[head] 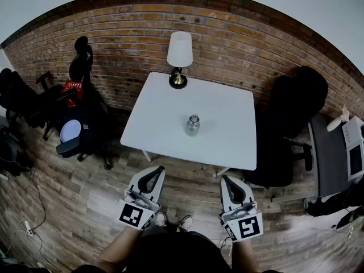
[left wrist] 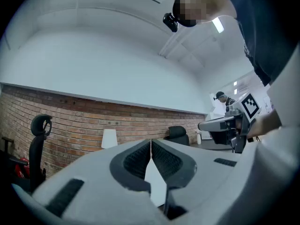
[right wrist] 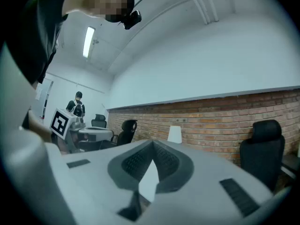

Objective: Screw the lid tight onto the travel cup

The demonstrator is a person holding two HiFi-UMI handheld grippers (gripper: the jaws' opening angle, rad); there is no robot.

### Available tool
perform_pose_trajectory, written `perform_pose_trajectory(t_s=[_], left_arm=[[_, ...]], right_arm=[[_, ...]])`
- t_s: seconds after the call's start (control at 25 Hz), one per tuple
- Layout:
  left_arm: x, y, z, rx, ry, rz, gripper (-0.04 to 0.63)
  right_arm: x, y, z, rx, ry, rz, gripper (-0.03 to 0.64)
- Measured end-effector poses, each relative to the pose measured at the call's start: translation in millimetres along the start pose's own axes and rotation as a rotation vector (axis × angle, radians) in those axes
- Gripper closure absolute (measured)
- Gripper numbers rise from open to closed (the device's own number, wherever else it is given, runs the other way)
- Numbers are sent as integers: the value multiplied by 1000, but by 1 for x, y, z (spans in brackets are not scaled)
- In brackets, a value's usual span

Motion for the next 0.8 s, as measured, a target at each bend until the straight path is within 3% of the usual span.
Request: perform_pose_trajectory(t_s=[0.16, 0.4, 0.56, 0.8], left_arm=[[-2, -7, -2, -14, 23, -35, 565], [-3, -14, -1, -22, 10, 21, 565], [-2, -22, -5, -54, 28, 31, 565], [9, -30, -14, -81, 71, 30, 565]], right_arm=[[0, 0, -4, -3, -2, 4, 604], [2, -9, -12, -41, -18, 43, 604], [8, -18, -19, -82, -46, 95, 603], [23, -19, -25, -114, -9, 108, 603]])
Point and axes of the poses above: the fingertips, and each gripper's own axes: z forward along the fingers, y to its left, x out of its underside, the point moved 10 cm from there along -z, backward along the fingers, and after that the axes turned 15 degrees about -y, right-handed, at the moved point
